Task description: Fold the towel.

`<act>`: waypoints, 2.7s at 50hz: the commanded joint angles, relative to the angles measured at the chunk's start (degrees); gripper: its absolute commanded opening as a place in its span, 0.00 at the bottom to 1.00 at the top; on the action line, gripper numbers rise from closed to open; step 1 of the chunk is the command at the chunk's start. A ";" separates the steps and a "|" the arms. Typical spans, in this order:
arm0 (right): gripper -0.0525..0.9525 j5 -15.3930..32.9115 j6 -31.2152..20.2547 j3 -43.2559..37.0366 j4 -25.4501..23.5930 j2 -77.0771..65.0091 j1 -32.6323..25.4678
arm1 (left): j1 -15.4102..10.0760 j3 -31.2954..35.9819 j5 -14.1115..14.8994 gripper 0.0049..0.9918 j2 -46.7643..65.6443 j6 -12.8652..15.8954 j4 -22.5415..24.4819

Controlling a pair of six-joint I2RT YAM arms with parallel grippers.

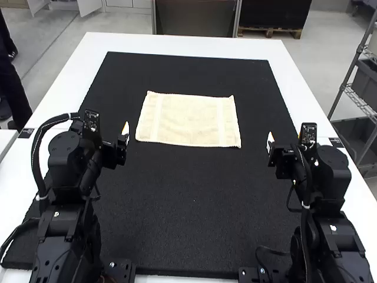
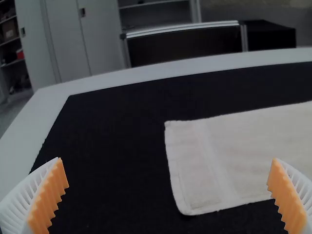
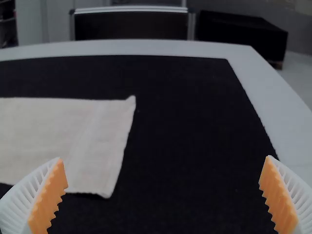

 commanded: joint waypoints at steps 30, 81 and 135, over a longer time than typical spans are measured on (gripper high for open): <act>0.96 0.14 0.59 -0.36 0.14 -0.36 -0.65 | -0.04 -0.23 -0.66 0.97 -0.49 0.60 0.67; 0.96 -0.82 -1.78 -0.36 17.02 -0.36 -3.99 | -0.31 -0.32 -9.27 0.94 -0.49 -6.17 15.78; 0.95 11.75 -0.73 22.93 33.72 46.40 -8.47 | 5.32 27.81 -12.35 0.95 63.14 -6.26 26.51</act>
